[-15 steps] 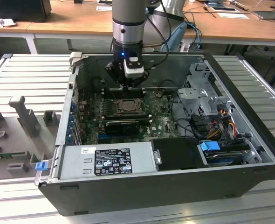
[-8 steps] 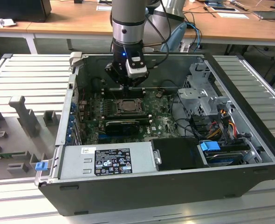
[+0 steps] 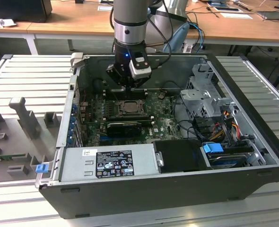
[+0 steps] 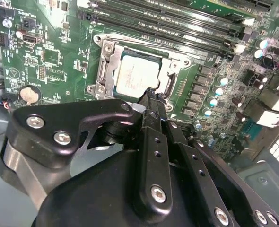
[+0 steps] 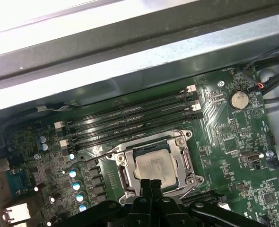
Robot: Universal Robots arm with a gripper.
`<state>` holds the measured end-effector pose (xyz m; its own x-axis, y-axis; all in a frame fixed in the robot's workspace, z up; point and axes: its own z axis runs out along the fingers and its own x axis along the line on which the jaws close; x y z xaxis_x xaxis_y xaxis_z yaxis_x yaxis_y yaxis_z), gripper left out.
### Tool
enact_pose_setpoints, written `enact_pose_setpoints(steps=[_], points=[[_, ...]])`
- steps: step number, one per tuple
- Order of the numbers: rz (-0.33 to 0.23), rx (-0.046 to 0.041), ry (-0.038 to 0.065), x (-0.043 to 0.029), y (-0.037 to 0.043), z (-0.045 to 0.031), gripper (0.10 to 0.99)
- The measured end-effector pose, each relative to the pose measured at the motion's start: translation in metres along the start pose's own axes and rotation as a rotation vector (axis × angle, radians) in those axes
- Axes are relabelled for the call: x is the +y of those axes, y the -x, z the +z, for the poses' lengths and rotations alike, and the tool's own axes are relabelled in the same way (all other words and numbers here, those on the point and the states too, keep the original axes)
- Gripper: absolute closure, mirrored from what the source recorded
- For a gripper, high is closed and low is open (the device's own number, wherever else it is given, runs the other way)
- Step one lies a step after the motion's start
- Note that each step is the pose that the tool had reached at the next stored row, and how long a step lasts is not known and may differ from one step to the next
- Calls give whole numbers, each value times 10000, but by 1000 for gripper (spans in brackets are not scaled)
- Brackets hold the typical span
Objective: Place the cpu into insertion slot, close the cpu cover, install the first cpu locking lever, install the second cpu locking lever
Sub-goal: 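Install the first cpu locking lever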
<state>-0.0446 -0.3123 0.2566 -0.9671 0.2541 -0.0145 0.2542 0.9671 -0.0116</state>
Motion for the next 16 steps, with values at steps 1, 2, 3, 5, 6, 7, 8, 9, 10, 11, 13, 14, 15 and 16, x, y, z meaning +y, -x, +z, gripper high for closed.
enact_pose_setpoints(steps=[1,2,3,5,6,7,8,9,10,11,13,14,15,16], points=[[-86,-1,1,0,0,0,980],[-154,-2,2,0,0,0,980],[-299,-3,4,0,0,0,980],[-566,-6,8,0,0,0,980],[-652,-7,9,0,0,0,980],[-711,-8,10,0,0,0,980],[-796,-9,11,0,0,0,980],[-854,-10,12,0,0,0,980],[-945,-11,13,0,0,0,980],[-1007,-11,14,0,0,0,980],[-1227,-14,17,0,0,0,980],[-1318,-16,19,0,0,0,980],[-1382,-16,19,0,0,0,980],[-1482,-17,21,0,0,0,980]])
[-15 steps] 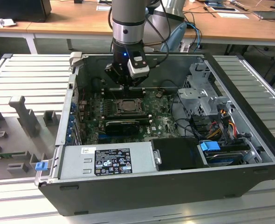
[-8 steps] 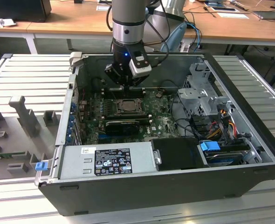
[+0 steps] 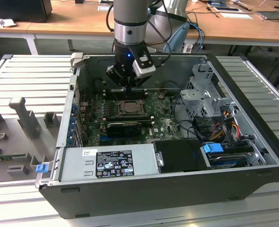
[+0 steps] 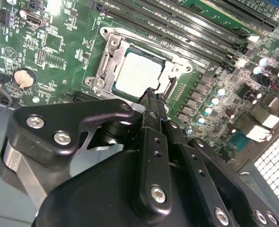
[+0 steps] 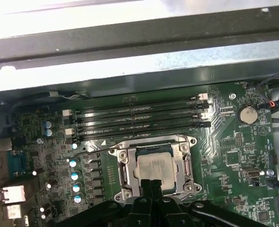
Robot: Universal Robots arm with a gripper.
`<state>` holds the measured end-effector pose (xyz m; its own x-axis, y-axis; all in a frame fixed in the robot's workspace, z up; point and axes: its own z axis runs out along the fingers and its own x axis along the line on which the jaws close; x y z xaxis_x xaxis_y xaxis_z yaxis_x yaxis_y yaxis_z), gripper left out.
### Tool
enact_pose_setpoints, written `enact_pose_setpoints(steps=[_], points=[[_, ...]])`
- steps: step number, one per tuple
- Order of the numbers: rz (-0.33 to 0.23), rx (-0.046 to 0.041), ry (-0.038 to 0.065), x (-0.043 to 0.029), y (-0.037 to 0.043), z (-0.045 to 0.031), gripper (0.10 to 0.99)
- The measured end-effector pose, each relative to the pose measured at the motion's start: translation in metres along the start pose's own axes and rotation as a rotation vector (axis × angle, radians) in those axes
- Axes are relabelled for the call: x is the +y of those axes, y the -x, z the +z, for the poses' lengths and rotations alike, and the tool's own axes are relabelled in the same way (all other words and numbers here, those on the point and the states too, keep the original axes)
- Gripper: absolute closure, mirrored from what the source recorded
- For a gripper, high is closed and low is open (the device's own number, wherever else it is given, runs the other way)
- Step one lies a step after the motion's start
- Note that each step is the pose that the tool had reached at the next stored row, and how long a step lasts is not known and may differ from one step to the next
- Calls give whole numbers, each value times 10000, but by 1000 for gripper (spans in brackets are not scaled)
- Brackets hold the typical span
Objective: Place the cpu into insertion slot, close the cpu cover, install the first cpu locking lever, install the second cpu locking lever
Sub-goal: 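Install the first cpu locking lever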
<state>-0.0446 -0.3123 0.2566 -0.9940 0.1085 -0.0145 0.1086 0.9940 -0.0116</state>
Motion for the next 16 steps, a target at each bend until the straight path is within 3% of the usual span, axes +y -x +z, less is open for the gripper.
enact_pose_setpoints(steps=[6,10,12,13,14,16], points=[[-650,-8,9,0,0,0,980],[-1373,-16,25,0,0,0,980],[-1455,-9,223,-2,-6,0,980],[-1460,1,533,-6,-14,1,980],[-1455,6,683,-10,-27,0,980],[-1457,7,729,-22,-127,-1,980]])
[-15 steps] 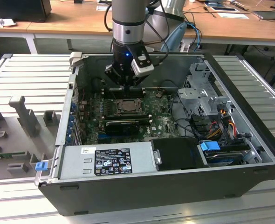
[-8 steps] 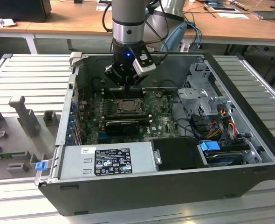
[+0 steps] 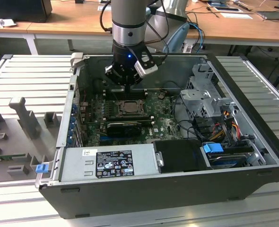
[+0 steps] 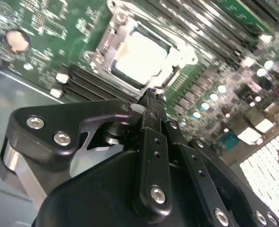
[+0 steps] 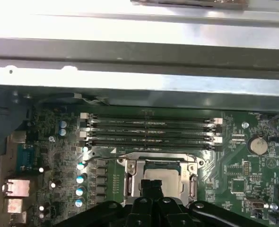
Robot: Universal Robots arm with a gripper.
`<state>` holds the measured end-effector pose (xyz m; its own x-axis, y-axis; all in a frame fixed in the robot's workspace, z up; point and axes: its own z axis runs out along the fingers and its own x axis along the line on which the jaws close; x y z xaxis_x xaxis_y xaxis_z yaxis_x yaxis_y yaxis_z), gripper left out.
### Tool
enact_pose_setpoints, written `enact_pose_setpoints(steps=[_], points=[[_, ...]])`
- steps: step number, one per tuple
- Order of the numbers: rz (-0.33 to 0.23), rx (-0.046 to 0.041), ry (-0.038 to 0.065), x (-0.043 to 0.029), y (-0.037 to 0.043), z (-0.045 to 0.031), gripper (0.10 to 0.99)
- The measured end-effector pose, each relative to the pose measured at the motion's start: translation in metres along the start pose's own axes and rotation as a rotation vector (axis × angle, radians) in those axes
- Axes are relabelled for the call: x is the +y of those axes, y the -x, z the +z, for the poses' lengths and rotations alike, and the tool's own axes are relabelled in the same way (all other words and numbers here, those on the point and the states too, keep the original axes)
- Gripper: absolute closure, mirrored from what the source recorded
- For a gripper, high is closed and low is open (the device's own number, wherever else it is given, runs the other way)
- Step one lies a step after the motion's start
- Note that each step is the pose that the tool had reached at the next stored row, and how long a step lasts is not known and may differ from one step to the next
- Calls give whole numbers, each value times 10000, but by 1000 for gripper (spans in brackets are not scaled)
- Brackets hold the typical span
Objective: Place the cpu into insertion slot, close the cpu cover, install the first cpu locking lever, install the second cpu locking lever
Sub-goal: 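Install the first cpu locking lever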
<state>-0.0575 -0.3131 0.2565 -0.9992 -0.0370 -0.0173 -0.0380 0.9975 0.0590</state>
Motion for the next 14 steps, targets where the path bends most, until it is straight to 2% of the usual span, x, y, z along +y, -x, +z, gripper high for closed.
enact_pose_setpoints(steps=[1,2,5,9,11,14], points=[[0,-1,2,3,-93,-1,980],[2,-1,3,5,-138,-2,980],[2,-1,3,8,-221,-3,980],[0,0,3,10,-279,-4,980],[1,0,3,14,-365,-6,980],[0,0,6,17,-444,-6,980]])
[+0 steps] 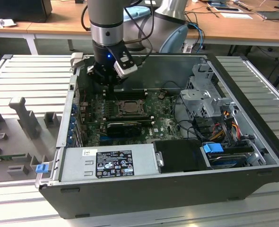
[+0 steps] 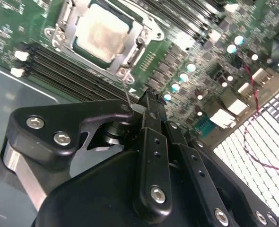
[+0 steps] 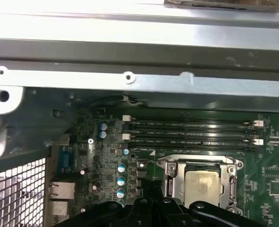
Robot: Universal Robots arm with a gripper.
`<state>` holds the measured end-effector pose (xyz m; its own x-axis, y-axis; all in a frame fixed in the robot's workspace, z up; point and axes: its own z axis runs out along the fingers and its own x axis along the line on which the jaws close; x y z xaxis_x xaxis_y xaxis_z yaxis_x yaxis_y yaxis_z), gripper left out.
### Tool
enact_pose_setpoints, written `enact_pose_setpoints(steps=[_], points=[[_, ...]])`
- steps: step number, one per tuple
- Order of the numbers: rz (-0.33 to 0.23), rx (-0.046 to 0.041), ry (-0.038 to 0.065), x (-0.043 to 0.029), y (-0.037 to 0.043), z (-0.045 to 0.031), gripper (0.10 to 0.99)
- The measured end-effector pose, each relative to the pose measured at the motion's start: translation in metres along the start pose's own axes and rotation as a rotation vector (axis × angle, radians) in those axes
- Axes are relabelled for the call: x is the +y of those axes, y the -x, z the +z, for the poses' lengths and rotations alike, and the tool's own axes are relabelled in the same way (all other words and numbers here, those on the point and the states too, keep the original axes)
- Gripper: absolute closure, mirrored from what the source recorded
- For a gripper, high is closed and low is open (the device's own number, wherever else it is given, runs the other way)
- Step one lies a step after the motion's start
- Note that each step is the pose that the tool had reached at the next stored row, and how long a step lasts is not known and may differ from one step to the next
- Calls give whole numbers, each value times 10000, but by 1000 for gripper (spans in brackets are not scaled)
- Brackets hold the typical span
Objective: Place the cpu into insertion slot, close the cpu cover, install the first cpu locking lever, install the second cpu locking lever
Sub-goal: 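Install the first cpu locking lever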
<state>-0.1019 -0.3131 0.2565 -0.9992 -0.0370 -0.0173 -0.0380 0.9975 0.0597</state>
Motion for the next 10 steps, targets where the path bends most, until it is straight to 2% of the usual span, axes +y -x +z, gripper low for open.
enact_pose_setpoints(steps=[6,10], points=[[1,-1,4,7,-96,0,980],[1,0,2,55,-123,1,980]])
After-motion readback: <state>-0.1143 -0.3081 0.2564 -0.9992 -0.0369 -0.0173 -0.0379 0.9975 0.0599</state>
